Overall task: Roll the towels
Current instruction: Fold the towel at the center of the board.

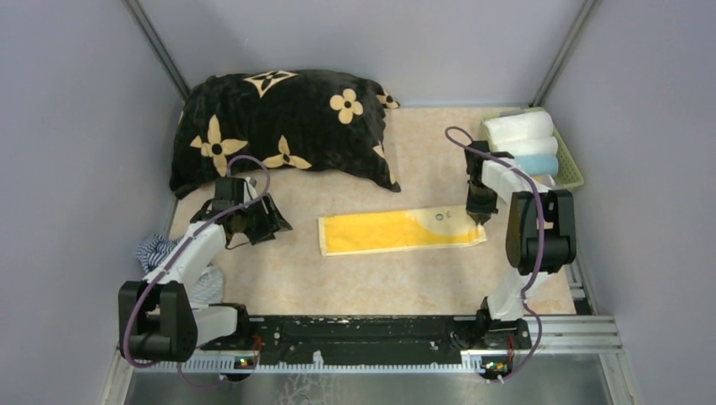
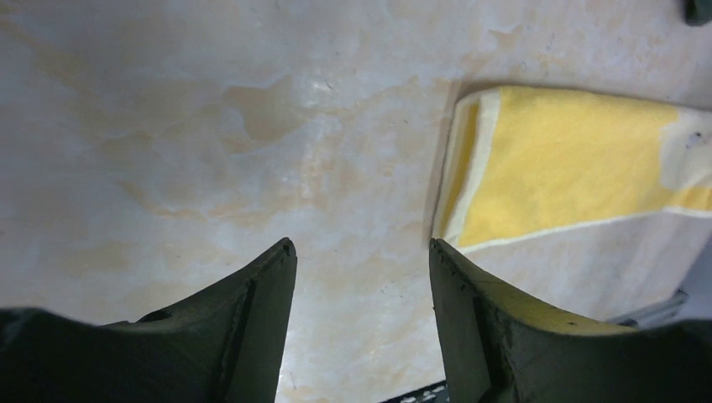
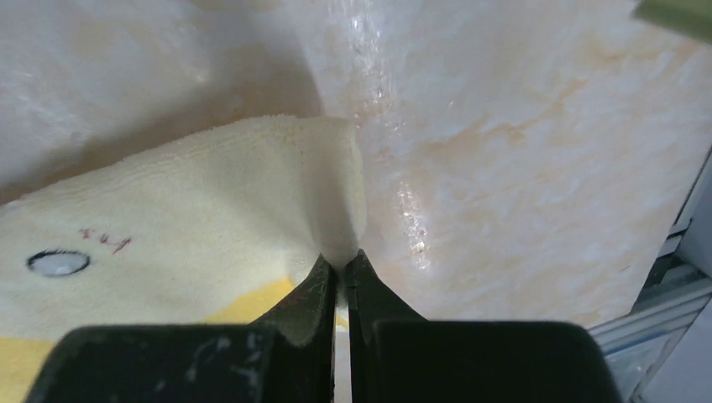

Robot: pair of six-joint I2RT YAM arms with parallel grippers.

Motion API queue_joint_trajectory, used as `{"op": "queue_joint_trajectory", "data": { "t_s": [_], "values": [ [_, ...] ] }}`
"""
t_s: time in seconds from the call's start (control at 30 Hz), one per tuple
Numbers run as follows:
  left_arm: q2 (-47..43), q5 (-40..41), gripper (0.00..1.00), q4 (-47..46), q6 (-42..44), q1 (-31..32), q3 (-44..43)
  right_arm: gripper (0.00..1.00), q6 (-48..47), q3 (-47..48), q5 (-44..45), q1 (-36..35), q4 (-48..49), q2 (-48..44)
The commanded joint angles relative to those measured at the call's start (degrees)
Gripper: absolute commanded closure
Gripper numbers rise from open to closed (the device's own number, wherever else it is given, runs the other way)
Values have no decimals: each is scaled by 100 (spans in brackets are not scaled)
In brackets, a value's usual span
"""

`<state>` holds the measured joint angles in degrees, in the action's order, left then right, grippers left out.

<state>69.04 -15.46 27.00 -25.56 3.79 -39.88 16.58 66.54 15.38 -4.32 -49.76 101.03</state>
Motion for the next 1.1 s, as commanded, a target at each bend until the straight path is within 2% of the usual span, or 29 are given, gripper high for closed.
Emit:
{"op": "queue_joint_trajectory", "data": {
  "t_s": [0.0, 0.17, 0.33, 0.6, 1.07],
  "values": [
    [87, -1030, 34, -542, -358, 164, 258, 100, -191, 560, 91, -75, -183, -863],
    [503, -1392, 34, -1129, -757, 563, 351, 100, -273, 699, -809, -428, -360, -1065],
    [996, -1376, 35, -1560, -961, 888, 266, 100, -31, 702, -1741, -1157, -199, -1088],
    [1788, -1261, 41, -1947, -1105, 1198, 156, 100, 506, 1091, -2443, -2350, 125, -681],
    [2371, -1284, 72, -2308, -1214, 1369, 262, 100, 1224, 2438, -2599, -3585, 167, 693]
  ]
}}
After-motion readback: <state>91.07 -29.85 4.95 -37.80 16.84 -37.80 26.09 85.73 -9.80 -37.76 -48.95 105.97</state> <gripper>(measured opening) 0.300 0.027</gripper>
